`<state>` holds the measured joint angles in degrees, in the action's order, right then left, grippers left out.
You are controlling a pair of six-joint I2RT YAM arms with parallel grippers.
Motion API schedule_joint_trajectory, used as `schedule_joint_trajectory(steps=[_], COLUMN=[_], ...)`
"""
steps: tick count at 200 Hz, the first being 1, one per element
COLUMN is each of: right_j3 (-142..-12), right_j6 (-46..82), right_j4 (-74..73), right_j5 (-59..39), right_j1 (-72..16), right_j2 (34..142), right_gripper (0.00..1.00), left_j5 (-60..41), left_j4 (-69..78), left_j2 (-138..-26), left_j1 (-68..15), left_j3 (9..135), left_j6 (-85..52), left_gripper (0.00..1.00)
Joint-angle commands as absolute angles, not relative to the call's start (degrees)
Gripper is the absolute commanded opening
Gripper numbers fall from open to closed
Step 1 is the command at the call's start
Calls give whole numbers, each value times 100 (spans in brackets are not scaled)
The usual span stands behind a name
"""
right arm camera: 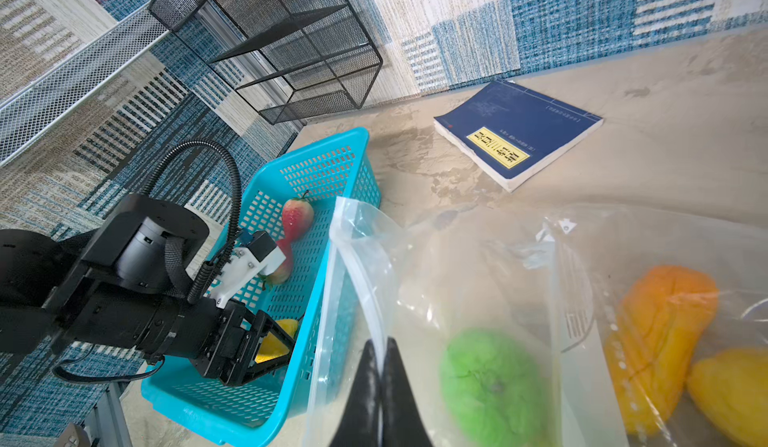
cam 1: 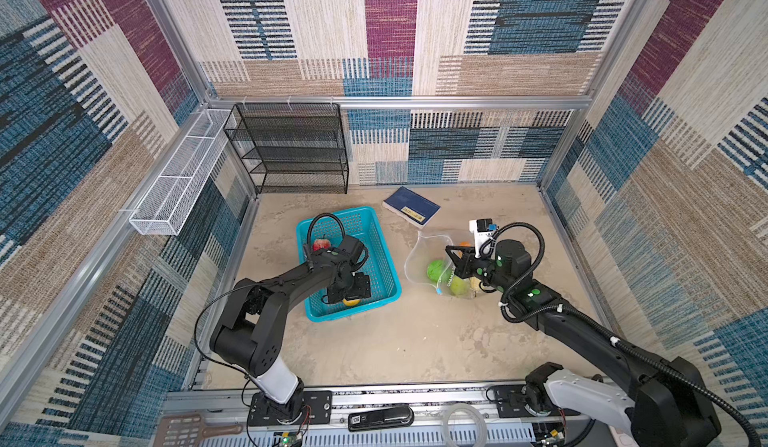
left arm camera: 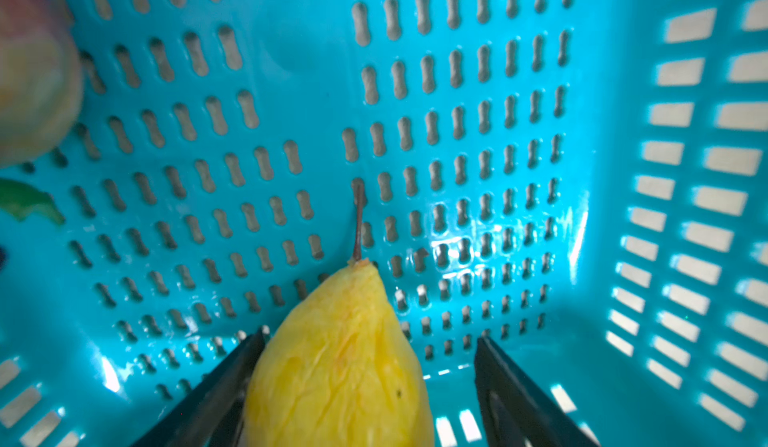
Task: Place the food in the zip-top bag and seal the zipper
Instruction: 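Lower the left gripper and grasp the yellow lemon, then carry the yellow lemon with the left gripper into the bag mouth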
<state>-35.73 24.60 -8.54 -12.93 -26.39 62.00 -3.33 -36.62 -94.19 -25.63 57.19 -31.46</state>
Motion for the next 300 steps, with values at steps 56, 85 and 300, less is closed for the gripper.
schedule_joint_trajectory(steps=[56, 85, 300], right_j3=[-3621, -3630, -3806], right_j6=[2507, 2511, 2492], right_j4=[-861, -845, -914], right_j5=[-1257, -1248, -1607], right_j1=[-2643, -2644, -2635], right_j2=[6172, 6155, 6287], right_gripper=[0, 0, 0], left_j5=[-317, -343, -2148], left_j4=[-3521, -3532, -621], left_j2=[-9357, -9182, -8561], left_j1=[-2571, -2575, -3800], left_j3=[5570, 5665, 6480], left_j6=[-3069, -3050, -2856], left_gripper=[60, 54, 52])
